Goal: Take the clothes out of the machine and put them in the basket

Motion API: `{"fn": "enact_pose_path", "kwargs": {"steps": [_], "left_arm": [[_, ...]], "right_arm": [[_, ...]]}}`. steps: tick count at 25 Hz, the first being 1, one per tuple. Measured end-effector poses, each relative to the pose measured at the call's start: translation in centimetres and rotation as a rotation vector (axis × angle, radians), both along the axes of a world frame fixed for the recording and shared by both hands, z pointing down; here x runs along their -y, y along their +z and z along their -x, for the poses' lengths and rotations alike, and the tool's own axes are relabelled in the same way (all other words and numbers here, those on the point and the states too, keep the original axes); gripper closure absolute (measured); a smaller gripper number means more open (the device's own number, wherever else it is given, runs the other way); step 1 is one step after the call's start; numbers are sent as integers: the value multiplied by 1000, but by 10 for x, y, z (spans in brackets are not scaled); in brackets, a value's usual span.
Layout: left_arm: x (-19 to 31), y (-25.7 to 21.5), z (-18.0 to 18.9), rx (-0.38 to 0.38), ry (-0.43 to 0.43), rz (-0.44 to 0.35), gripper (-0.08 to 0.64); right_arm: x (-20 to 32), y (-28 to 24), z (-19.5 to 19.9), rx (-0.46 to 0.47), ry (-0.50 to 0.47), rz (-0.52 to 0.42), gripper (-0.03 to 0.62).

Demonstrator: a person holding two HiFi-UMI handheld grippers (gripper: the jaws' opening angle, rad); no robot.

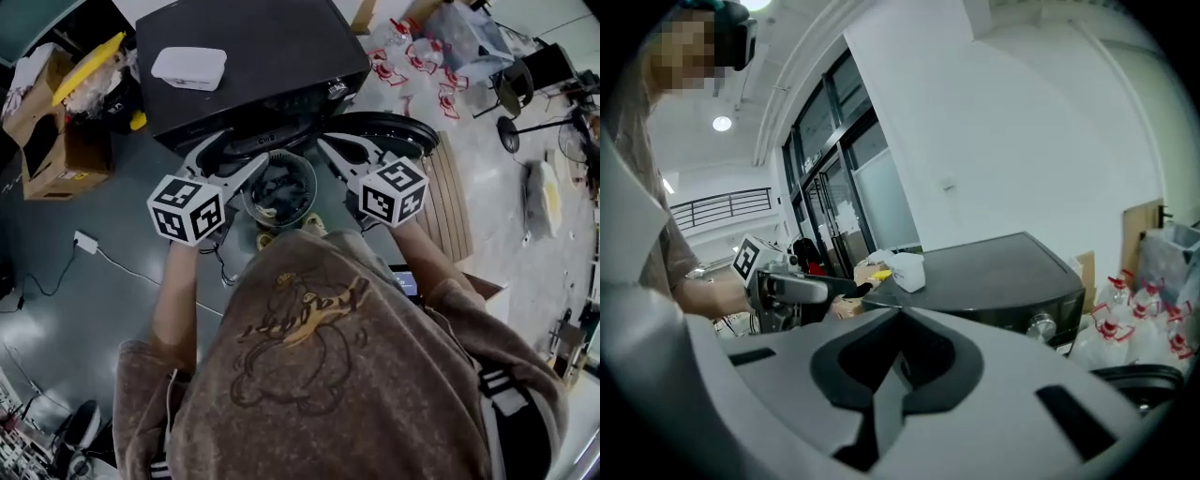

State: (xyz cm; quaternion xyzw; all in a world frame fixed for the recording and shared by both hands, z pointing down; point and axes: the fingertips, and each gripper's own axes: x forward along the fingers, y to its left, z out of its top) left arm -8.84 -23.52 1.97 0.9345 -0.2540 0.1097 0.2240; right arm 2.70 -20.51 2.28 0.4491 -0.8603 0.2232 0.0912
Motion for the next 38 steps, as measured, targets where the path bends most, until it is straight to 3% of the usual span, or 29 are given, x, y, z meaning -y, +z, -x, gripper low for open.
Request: {"fn": "enact_pose_path", "kwargs": {"steps": [6,11,14,18,27,38], "left_arm": [[3,-27,2,-36,-129,-75,412],[-3,-42,1,-46,-185,-123,554],[-10,-53,1,-79,-173,-138,554],[-15,-54,4,-113,-195,-142,555],[-24,-23,9,-44,-235,-178,555],[-28,2,-2,-52,-262,-189,554]], "right_arm": [[4,-9,-8,-24,-103,-45,597],[15,-25,-20,33,-62,-110,597],[17,-41,-24,75,-50,-144,597],[10,-45,-26,43,-89,-162,597],[-3,-16,-26,33,-140,-121,597],[-2,1,-6,-8,-168,-195,598]]}}
